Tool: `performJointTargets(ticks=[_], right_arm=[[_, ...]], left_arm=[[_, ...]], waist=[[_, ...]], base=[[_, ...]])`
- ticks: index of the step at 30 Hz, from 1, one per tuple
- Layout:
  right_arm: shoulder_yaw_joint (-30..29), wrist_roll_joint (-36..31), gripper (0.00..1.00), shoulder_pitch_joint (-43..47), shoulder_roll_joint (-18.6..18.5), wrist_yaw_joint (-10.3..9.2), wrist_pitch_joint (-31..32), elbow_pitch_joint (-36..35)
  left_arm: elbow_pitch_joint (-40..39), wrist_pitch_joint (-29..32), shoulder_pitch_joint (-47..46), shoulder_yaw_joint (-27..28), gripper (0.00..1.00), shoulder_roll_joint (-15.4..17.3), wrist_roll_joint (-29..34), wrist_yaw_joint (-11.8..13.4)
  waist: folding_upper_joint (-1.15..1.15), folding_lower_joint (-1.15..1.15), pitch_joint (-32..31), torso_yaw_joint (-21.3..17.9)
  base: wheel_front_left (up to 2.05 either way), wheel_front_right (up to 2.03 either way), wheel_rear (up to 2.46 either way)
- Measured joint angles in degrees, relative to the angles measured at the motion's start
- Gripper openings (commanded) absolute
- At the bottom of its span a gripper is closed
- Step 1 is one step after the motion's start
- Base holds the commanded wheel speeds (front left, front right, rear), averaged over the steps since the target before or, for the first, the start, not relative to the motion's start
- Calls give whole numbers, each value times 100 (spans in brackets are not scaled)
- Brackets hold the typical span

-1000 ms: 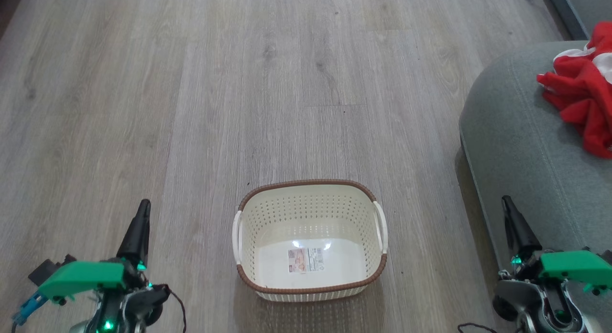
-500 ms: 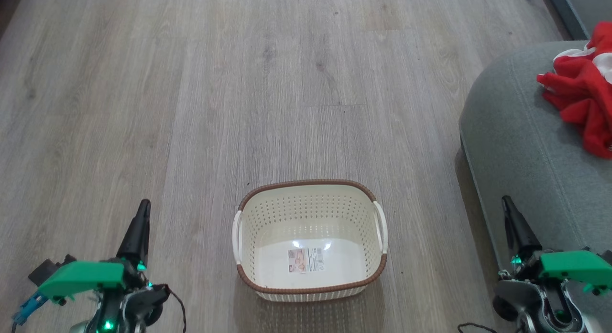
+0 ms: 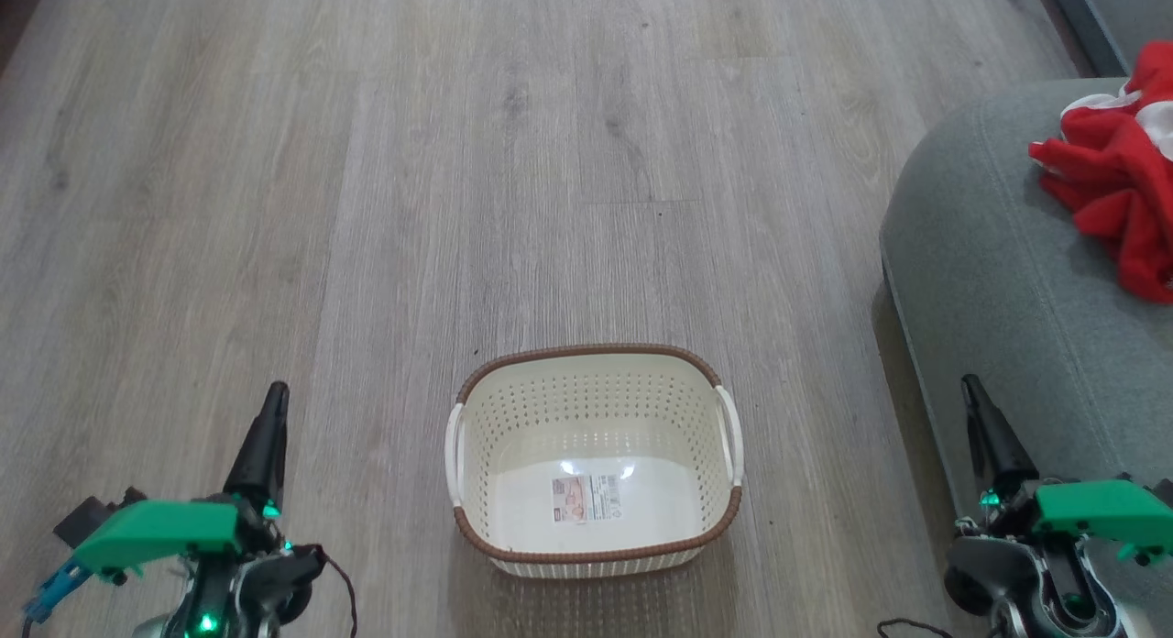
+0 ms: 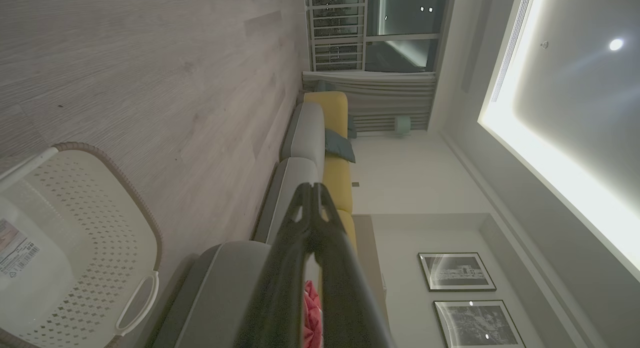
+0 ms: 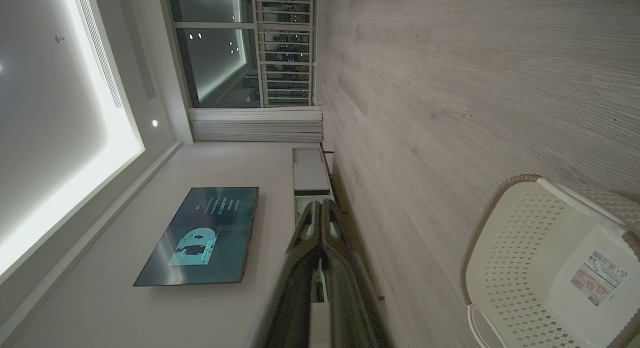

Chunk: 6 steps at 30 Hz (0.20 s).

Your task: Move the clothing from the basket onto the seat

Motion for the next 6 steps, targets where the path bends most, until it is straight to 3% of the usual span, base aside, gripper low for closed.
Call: performJointTargets(ticks=[6], right_arm=[[0, 0, 0, 0, 0, 0, -1, 0]], left_arm=[[0, 0, 0, 0, 0, 0, 0, 0]], waist=[[0, 0, 0, 0]], base=[[0, 0, 0]])
